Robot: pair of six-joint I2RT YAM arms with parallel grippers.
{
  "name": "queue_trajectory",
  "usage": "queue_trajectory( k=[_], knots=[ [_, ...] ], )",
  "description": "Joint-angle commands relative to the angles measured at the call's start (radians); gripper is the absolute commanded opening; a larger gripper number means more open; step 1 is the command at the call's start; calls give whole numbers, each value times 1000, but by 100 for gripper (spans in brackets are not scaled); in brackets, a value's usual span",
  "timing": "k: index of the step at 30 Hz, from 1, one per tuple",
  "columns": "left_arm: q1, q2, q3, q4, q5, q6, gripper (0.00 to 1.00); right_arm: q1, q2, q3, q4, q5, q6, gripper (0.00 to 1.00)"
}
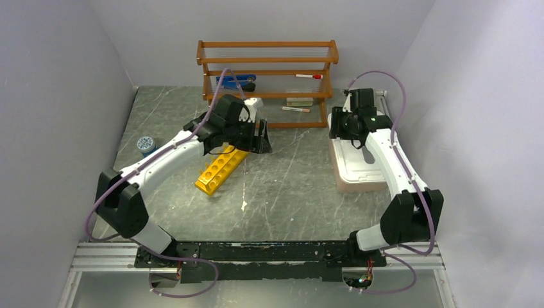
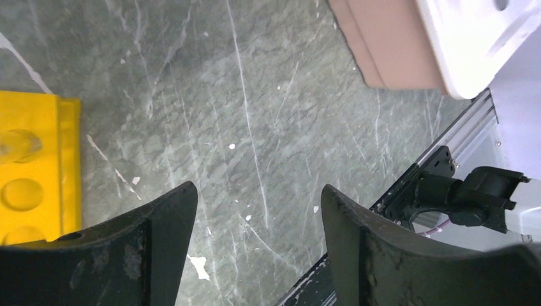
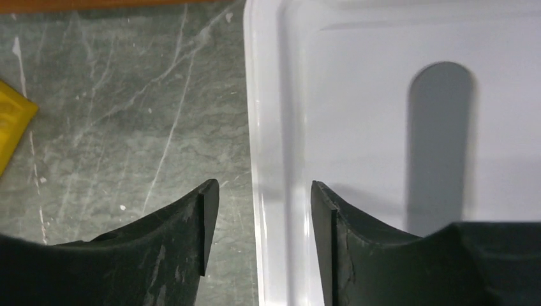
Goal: Organize the chemistry lab equipment
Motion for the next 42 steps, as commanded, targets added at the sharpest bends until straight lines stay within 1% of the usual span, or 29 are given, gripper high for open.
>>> queue_trajectory(
  k=[1,6,8,11,12,13,15,17,20,22,25,27,30,31,32,33,34,37,40,42],
  knots=[
    [6,-117,64,-50,-94,52,77,-3,-108,36,-28,110,102,59],
    [6,-249,53,-107,-213,80,83,-9,-207,-34,-68,321,220,61],
    [6,-310,43,-130,-255,84,86,-38,-217,-64,-83,375,267,61],
    [7,-398,38,-176,-298,80,90,-114,-187,-91,-100,380,327,62],
    [6,-432,40,-201,-298,76,91,-146,-172,-98,-100,374,339,62],
    [6,-461,42,-220,-333,71,91,-172,-161,-106,-92,361,345,62],
    [6,-510,49,-271,-365,61,91,-202,-141,-125,-68,336,350,62],
    [6,-558,56,-325,-396,46,92,-217,-114,-136,-63,318,356,62],
    [6,-627,71,-406,-422,37,96,-225,-88,-150,-65,295,361,63],
    [6,-669,81,-460,-433,39,97,-226,-87,-148,-76,285,358,63],
    [6,-723,107,-549,-477,38,97,-225,-127,-108,-102,290,333,63],
    [6,-749,130,-604,-532,17,97,-215,-176,-67,-123,277,305,63],
    [6,-774,185,-691,-628,-6,96,-163,-279,-26,-159,238,263,66],
    [6,-779,208,-717,-659,-10,96,-143,-312,-24,-170,214,250,72],
    [6,-785,233,-744,-684,-9,96,-131,-344,-28,-178,178,240,84],
    [7,-790,259,-766,-706,-10,97,-93,-380,-33,-188,148,236,96],
    [6,-793,292,-795,-726,-10,97,-69,-414,-38,-199,121,236,99],
    [6,-801,357,-852,-771,-15,97,-16,-520,-54,-217,19,239,100],
    [6,-819,396,-877,-777,-8,97,-11,-642,-76,-202,-131,221,100],
    [6,-836,410,-881,-781,-2,97,-7,-720,-80,-193,-201,204,100]
  ],
)
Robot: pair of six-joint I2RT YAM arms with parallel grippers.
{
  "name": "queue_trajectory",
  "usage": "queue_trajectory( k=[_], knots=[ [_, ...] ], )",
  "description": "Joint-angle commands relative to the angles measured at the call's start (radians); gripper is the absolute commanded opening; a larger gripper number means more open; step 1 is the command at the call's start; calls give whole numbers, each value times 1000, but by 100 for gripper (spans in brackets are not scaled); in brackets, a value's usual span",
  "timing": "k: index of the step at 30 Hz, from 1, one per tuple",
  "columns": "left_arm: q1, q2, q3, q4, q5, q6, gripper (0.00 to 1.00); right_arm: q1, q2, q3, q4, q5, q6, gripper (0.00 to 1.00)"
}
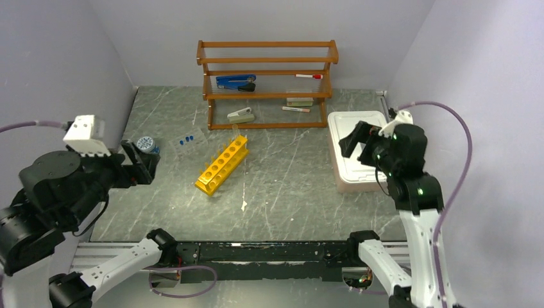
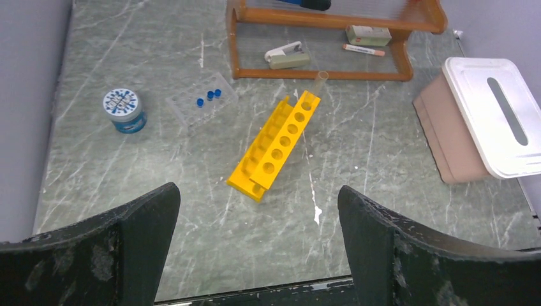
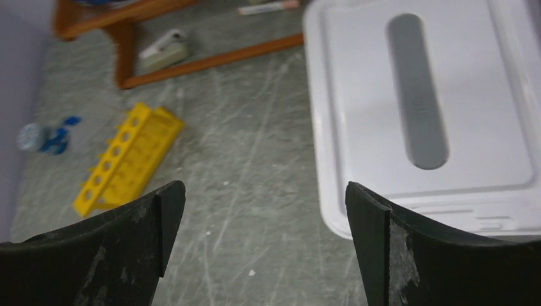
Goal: Organize the chemistry lab equipment
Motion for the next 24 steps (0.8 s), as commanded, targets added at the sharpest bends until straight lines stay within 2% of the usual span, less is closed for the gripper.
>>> queue_trajectory(
  k=[1,4,8,11,15,24],
  knots=[
    [5,-30,43,-76,-61,8,97,15,-138,-18,-11,-236,-47,100],
    [5,-37,61,-89,-86,3,97,14,-196,-13,5,-275,-35,100],
    [5,-40,64,-80,-96,-18,97,12,-206,22,-18,-221,26,100],
    [5,-42,56,-77,-100,-31,97,12,-210,29,-33,-238,40,100],
    [5,-44,61,-83,-122,-47,97,11,-240,28,-35,-253,36,100],
    [5,-60,61,-108,-122,-82,97,6,-242,83,-91,-175,8,100]
  ],
)
